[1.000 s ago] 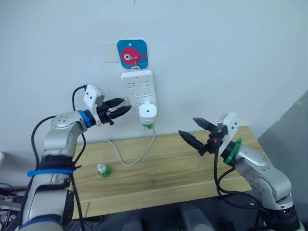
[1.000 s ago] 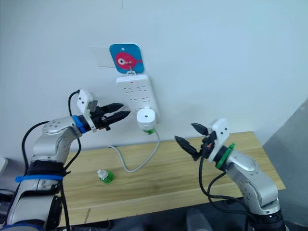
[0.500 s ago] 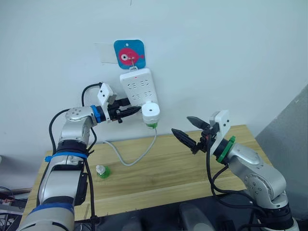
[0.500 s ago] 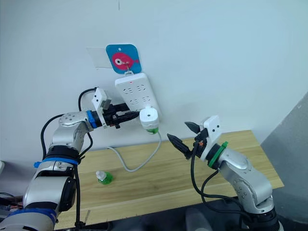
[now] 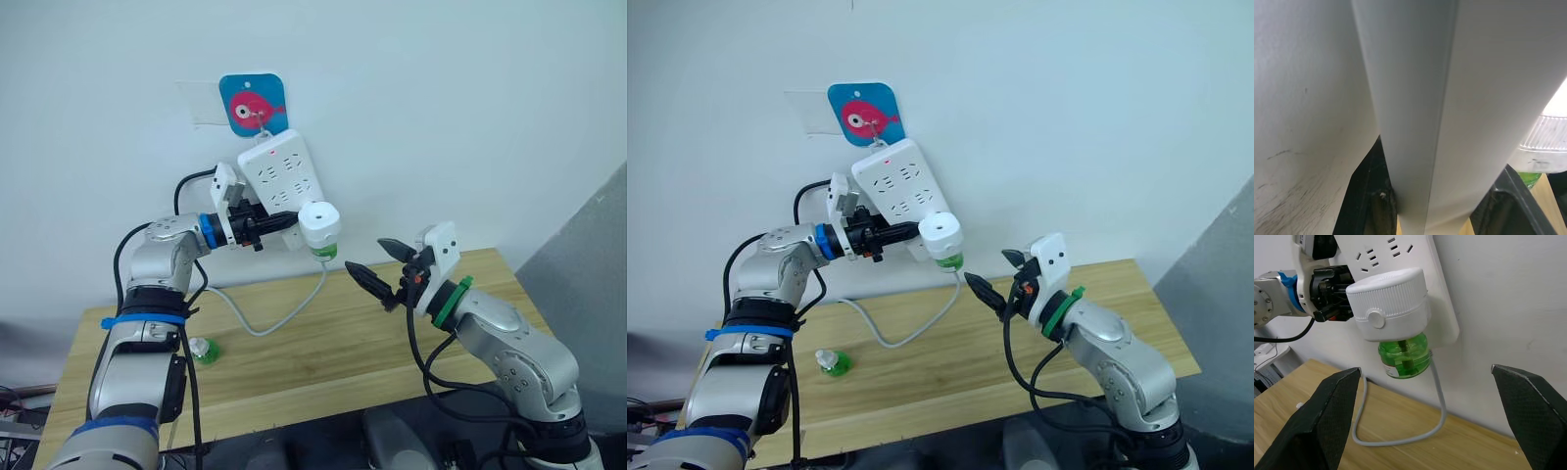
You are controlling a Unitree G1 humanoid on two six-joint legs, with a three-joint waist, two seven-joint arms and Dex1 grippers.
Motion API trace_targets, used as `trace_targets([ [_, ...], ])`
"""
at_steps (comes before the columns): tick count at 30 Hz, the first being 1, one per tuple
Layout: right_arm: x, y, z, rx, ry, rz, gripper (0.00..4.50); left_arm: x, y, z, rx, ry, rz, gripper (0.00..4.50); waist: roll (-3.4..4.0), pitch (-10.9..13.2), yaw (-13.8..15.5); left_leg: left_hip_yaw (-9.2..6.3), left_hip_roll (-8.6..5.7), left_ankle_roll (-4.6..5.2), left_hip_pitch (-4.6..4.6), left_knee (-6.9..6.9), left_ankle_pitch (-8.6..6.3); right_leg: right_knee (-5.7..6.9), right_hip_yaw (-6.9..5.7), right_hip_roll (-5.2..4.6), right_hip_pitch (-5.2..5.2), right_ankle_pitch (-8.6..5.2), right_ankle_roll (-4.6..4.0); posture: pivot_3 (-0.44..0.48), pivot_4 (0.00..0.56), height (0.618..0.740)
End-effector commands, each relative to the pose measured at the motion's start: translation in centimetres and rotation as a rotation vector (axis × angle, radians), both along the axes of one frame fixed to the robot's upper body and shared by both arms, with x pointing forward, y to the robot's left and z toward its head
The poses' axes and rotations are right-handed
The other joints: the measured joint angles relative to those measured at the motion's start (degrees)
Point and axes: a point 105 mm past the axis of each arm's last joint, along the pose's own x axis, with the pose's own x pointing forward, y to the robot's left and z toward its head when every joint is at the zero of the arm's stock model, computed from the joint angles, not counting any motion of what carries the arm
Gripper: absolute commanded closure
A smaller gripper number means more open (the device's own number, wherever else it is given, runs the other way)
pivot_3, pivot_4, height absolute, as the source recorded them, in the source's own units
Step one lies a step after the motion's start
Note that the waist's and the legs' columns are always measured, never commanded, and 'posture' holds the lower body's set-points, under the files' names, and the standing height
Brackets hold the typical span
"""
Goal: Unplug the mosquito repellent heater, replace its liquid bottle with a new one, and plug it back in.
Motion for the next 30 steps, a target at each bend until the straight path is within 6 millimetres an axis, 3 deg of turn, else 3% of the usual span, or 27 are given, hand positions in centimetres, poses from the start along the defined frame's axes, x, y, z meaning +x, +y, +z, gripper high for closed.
trace_targets([
  [1,0.0,1.0,2.5,0.019,-0.067,-0.011,0.0,0.0,-0.1,0.6,-0.006,-0.021,0.007,3.16,0.04,0.11,-0.11,0.0,0.0,0.0,0.01,0.0,0.0,0.01,0.0,0.01,0.0,0.0,0.0,-0.347,0.182,0.74],
  [10,1.2,3.9,4.5,-0.038,-0.099,-0.032,0.0,0.2,-0.8,0.2,-0.017,-0.018,0.019,3.16,0.17,0.44,-0.03,-0.07,0.01,0.0,0.0,0.01,0.0,0.02,-0.04,-0.1,0.0,0.0,0.0,-0.353,0.192,0.74],
  [20,3.1,5.3,3.7,-0.13,-0.115,-0.093,0.0,-0.2,-0.6,-0.4,-0.002,-0.024,0.032,3.16,0.19,0.47,-0.33,-0.05,0.01,0.0,0.0,0.0,0.0,0.0,-0.03,-0.2,0.01,0.0,0.01,-0.337,0.188,0.74],
  [30,3.7,7.1,3.8,-0.116,-0.133,-0.056,0.0,-0.3,-0.3,-0.6,-0.002,-0.029,0.048,3.16,0.21,0.48,-0.59,-0.06,0.01,0.0,-0.01,-0.02,0.0,-0.01,-0.03,-0.2,0.0,-0.01,0.02,-0.325,0.184,0.74],
])
